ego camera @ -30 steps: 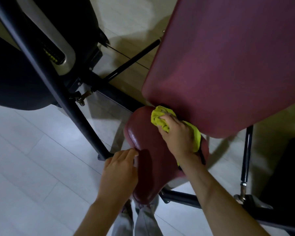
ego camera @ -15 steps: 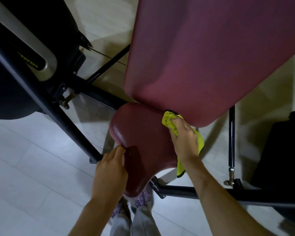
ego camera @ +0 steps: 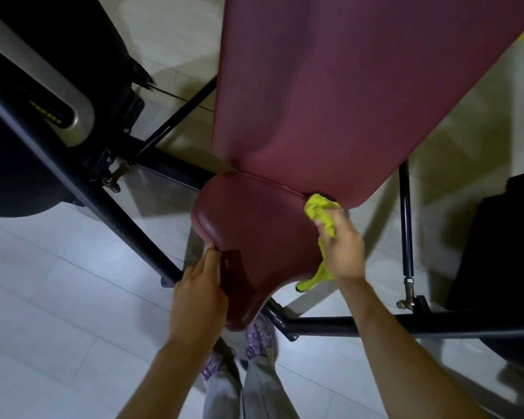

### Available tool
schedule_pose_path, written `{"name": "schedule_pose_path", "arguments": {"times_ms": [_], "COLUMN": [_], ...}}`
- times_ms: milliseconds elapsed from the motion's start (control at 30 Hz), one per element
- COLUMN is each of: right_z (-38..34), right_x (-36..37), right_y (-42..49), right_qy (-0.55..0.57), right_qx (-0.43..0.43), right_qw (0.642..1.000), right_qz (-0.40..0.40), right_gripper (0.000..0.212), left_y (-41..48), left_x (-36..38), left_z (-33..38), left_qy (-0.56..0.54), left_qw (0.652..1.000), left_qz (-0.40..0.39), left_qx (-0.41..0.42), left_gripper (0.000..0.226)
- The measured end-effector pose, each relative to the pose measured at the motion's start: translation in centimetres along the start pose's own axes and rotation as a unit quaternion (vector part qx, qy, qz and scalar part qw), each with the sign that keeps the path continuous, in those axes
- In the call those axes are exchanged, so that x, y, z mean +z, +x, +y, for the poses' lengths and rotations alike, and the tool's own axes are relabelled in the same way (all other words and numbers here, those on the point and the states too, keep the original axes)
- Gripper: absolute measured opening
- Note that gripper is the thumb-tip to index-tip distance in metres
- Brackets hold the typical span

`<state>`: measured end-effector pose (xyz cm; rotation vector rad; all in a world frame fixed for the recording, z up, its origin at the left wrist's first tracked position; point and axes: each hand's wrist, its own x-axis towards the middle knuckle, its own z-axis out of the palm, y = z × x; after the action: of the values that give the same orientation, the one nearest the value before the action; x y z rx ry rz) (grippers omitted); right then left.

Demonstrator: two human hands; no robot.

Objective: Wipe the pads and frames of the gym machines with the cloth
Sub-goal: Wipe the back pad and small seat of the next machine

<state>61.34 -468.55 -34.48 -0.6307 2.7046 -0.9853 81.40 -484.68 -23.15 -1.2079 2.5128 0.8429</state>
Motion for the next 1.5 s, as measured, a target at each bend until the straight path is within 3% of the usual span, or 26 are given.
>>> {"name": "schedule_pose_path", "arguments": {"times_ms": [67,100,200,333,467,600,767,967,1267,1400,1500], "right_z": [-0.2,-0.7,-2.8,-5.6,-4.1,-3.3,-3.6,-4.2,-0.3,-4.0,-9.2], "right_x": [0.6,0.9,1.8,3.2,3.3,2.6,1.5,1.3,1.2,1.7,3.0], "right_y": [-0.3,-0.8,-3.9,-9.7,-9.3,-4.0,0.3,-5.9,0.3,-4.6,-8.7], "right_qy": [0.026,0.014,-0.022,0.014,-0.052,-0.023,0.037,0.152,0.157,0.212,0.273], "right_qx": [0.127,0.136,0.057,-0.054,-0.063,0.131,0.340,0.378,0.349,0.434,0.493], "right_qw": [0.990,0.988,0.996,0.998,0.996,0.988,0.933,0.900,0.920,0.857,0.805], "right_qz": [0.060,0.079,0.072,0.036,0.036,0.077,0.113,0.155,0.083,0.179,0.187], "right_gripper": [0.020,0.022,0.023,0.025,0.033,0.026,0.024,0.026,0.013,0.008,0.013], "left_y": [-0.1,-0.1,0.6,1.2,1.3,1.0,0.8,1.5,2.1,2.5,2.7], "left_x": [0.1,0.1,0.6,1.0,1.2,1.7,1.9,1.8,2.9,2.6,1.9], "left_z": [-0.4,-0.6,-1.2,-1.5,-1.6,-1.5,-1.6,-2.7,-3.7,-3.7,-3.7], "left_qy": [-0.012,-0.015,-0.017,-0.008,-0.012,-0.037,-0.071,-0.086,-0.112,-0.105,-0.085], "left_qw": [1.000,1.000,0.999,0.999,0.997,0.996,0.994,0.993,0.987,0.989,0.992], "left_qz": [-0.002,0.000,0.016,0.038,0.062,0.082,0.076,0.084,0.111,0.108,0.095], "left_qx": [0.002,0.007,0.024,0.029,0.033,0.016,0.009,0.020,0.003,0.001,0.012], "left_gripper": [0.069,0.068,0.057,0.047,0.045,0.040,0.042,0.039,0.050,0.048,0.045]}}
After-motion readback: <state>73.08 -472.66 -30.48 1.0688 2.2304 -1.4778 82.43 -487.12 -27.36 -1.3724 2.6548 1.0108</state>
